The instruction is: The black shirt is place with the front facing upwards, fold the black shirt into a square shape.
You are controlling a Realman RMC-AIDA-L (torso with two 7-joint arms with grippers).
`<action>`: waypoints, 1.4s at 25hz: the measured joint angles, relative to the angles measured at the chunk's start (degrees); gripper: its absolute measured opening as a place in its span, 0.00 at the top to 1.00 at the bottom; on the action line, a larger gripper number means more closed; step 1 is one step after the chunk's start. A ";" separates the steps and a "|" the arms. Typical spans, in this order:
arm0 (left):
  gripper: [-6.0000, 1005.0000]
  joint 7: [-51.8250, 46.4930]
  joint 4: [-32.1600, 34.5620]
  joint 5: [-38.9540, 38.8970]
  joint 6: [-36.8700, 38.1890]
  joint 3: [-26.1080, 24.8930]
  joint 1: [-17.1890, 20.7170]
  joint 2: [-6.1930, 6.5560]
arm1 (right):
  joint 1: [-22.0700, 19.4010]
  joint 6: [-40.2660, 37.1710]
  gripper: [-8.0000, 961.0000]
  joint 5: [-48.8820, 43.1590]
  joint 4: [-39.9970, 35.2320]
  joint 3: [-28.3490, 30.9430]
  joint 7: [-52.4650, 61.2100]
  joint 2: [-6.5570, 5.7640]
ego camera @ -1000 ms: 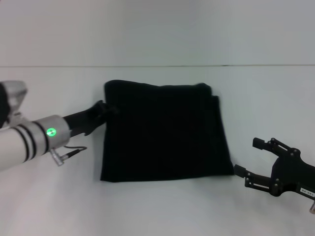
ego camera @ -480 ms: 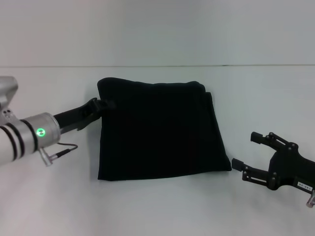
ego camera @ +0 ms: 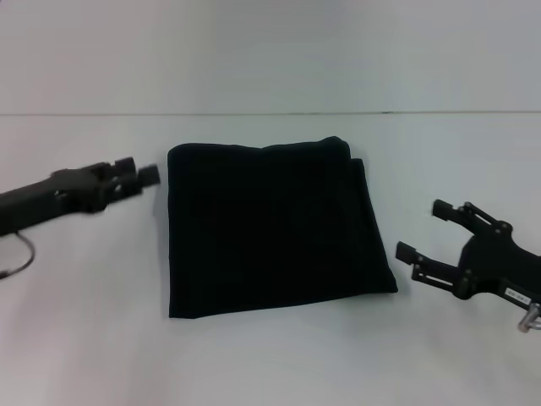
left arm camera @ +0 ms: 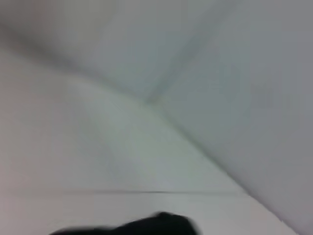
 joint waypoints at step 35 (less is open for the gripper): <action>0.06 33.13 -2.50 7.36 5.28 -2.65 13.93 -7.01 | 0.28 7.26 0.02 0.37 6.92 0.55 -9.58 -0.11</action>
